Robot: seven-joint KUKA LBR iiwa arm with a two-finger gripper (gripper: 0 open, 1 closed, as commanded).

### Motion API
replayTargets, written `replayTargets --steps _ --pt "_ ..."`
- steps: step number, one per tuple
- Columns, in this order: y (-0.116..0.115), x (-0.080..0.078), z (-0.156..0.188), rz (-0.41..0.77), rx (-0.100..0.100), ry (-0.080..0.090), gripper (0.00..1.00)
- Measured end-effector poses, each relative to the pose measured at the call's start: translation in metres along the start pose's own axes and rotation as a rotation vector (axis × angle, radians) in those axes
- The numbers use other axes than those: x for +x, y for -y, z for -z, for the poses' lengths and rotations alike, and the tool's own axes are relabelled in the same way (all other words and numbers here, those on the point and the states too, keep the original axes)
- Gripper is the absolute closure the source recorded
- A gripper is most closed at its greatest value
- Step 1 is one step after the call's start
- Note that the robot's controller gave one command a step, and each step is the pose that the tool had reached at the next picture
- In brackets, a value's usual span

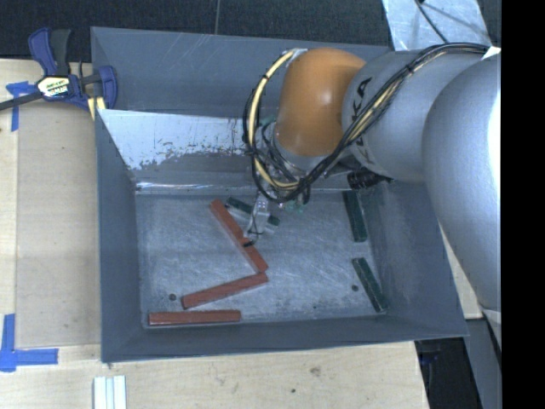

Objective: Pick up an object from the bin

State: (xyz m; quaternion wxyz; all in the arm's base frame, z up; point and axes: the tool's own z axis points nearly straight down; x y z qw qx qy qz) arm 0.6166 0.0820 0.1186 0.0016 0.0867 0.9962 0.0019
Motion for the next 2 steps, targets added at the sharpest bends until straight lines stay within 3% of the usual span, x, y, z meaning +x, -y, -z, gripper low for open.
replayTargets --steps 1,2 --pt "0.0026 0.0083 -0.0465 -0.166 0.002 -0.005 0.00" --pt "0.0027 0.0047 -0.0436 -0.165 -0.001 0.009 1.00"
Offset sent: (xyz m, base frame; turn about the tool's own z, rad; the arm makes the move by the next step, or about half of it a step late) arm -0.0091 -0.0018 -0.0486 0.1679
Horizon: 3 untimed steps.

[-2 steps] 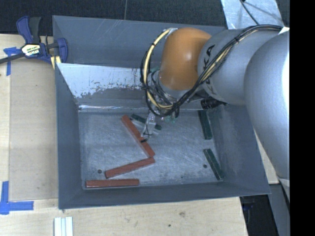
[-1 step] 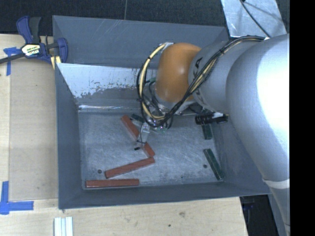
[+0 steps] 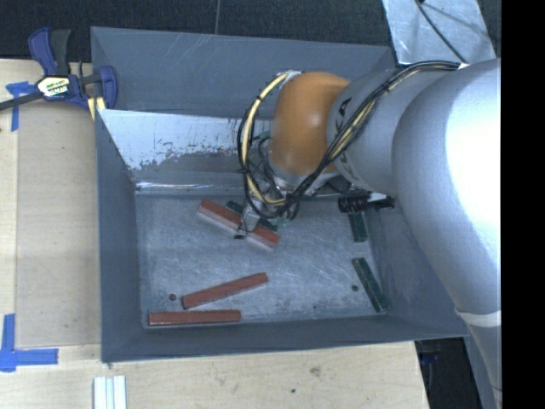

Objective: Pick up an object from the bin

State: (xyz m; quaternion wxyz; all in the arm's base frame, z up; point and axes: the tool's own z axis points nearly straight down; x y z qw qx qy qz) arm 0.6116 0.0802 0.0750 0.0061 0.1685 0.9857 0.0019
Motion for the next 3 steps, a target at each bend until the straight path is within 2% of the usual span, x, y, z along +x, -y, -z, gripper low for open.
replayTargets --steps 1,2,3 --pt "-0.007 0.004 0.032 0.010 0.002 -0.005 1.00" --pt "-0.007 0.005 0.030 0.010 0.005 -0.008 0.00" --pt "-0.029 0.044 -0.005 0.090 0.005 -0.010 0.00"
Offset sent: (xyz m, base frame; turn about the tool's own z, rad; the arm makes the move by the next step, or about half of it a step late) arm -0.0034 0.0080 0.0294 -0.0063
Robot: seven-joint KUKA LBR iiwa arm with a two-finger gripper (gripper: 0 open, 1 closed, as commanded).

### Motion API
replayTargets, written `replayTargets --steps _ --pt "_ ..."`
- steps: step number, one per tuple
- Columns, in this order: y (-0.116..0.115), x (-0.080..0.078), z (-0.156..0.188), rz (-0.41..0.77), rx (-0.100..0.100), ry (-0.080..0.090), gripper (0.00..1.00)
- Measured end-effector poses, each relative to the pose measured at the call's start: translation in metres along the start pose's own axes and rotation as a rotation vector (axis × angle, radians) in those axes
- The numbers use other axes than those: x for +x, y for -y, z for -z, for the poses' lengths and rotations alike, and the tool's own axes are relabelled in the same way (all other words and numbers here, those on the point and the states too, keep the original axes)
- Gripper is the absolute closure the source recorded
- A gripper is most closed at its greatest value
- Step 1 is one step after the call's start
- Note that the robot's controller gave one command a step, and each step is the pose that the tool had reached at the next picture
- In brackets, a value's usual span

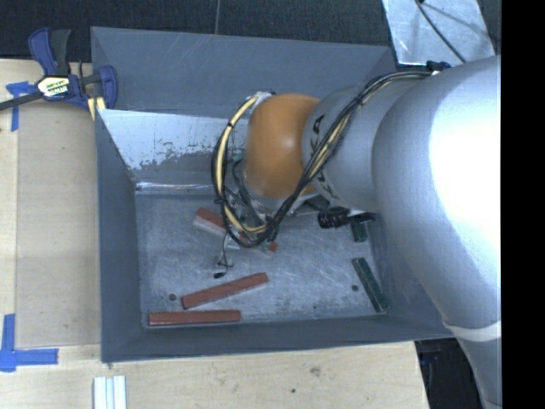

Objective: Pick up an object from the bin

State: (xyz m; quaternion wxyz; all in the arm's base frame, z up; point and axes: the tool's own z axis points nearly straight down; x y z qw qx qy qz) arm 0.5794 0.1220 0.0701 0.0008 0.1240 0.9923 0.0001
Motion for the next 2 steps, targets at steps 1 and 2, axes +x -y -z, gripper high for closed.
replayTargets --steps 1,2 --pt "0.000 -0.001 0.001 -0.001 -0.001 0.002 1.00" --pt "-0.025 0.018 0.147 0.062 -0.003 0.004 1.00"
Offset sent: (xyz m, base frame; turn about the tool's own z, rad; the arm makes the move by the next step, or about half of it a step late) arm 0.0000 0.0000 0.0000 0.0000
